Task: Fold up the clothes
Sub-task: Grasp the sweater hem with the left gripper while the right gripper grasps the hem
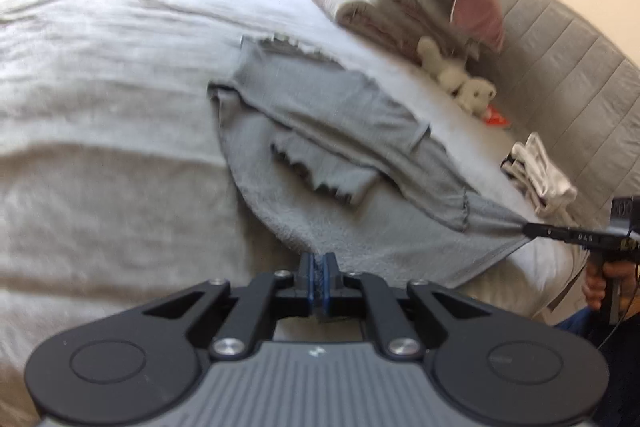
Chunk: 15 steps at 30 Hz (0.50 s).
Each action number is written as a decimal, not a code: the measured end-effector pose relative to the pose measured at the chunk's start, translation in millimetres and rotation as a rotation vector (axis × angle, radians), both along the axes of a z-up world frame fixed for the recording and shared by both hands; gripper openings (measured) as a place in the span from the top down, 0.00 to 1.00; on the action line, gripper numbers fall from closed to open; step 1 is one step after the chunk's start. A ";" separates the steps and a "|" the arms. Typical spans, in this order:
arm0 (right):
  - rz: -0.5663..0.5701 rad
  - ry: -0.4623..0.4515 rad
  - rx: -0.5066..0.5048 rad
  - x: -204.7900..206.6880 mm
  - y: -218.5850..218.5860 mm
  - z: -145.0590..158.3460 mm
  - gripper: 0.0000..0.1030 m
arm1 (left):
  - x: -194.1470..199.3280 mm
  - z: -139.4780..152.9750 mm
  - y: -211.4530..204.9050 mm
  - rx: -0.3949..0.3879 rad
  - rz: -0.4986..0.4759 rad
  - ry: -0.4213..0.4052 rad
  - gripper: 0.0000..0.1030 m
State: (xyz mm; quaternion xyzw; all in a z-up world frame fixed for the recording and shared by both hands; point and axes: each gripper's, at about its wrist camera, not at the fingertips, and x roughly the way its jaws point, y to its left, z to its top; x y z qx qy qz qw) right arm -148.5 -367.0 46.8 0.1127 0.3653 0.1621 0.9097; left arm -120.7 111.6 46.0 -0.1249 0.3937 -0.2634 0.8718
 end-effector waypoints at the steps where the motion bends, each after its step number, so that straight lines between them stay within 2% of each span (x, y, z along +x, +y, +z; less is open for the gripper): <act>1: 0.001 -0.011 0.010 -2.4 -1.9 2.0 0.92 | 0.4 -2.3 -1.0 0.011 0.003 0.011 0.96; 4: 0.003 0.024 -0.037 0.3 2.2 -2.5 0.92 | 3.8 -14.9 -10.3 0.094 -0.002 0.063 0.96; 7: 0.012 0.067 -0.108 4.5 10.3 -9.8 0.92 | 3.0 -19.3 -19.6 0.162 -0.011 0.053 0.96; 10: 0.011 0.088 -0.141 8.5 13.3 -13.7 0.92 | 2.9 -19.6 -22.7 0.184 -0.004 0.045 0.96; 15: -0.005 0.091 -0.130 10.0 11.2 -14.9 0.89 | 1.0 -20.3 -26.7 0.216 0.010 0.032 0.95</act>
